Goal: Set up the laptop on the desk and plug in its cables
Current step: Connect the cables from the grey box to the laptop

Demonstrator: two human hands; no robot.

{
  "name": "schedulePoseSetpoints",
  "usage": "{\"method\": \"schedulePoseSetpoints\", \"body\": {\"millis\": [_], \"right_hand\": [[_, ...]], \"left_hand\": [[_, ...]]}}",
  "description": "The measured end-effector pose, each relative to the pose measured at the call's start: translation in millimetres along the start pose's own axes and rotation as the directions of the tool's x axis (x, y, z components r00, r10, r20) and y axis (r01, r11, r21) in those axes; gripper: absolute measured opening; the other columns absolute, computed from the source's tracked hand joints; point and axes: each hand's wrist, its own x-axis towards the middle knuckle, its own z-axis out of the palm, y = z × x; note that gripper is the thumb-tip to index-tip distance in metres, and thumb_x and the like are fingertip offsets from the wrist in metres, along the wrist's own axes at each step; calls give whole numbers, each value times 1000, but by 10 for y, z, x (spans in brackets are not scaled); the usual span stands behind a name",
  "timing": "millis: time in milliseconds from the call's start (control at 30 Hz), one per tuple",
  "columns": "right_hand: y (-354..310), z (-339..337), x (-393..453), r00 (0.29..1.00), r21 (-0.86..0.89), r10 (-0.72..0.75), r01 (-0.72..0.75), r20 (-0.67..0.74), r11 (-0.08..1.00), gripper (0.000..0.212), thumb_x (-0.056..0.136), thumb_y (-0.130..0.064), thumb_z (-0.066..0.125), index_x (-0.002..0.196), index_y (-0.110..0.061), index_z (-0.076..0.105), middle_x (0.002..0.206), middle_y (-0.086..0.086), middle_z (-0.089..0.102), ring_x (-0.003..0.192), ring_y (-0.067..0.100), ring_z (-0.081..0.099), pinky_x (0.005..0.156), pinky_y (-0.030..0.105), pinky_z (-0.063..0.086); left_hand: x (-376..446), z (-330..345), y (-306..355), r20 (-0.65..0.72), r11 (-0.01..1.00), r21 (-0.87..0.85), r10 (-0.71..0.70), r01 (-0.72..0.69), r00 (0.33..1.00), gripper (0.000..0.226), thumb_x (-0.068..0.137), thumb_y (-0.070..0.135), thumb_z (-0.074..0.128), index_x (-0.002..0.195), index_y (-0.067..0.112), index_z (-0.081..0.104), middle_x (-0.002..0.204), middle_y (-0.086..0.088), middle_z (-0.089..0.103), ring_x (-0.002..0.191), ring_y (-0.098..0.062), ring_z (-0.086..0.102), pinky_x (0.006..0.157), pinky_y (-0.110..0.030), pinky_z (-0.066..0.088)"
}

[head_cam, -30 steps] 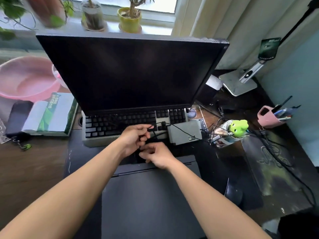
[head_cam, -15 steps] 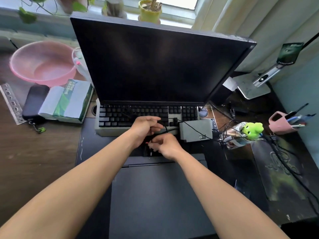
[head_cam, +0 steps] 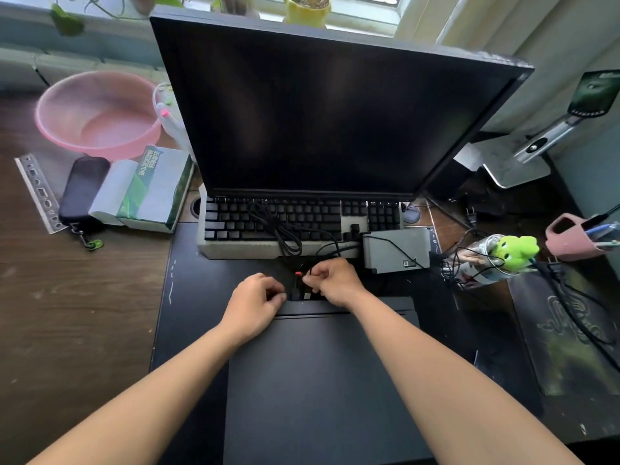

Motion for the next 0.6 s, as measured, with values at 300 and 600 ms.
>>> {"method": "schedulePoseSetpoints", "body": {"millis": [300, 600], "right_hand": [[9, 51, 18, 999, -4, 5, -5, 45, 1000, 16, 89, -23, 72, 75, -15, 73, 62, -4, 65, 61, 6, 57, 69, 23, 47], [3, 44, 78, 995, -22, 33, -31, 93, 999, 24, 90, -23, 70, 67, -17, 69, 61, 0, 62, 63, 13, 57, 71, 34, 52]], "left_hand": [[-68, 99, -105, -58, 995, 81, 63, -58, 996, 14, 88, 29, 63, 92, 24, 76, 89, 5, 66, 92, -17, 58, 81, -32, 47], [-80, 153, -144, -123, 990, 120, 89, -74, 988, 14, 89, 31, 63, 89, 26, 76, 86, 8, 64, 92, -17, 55, 75, -29, 42]]}}
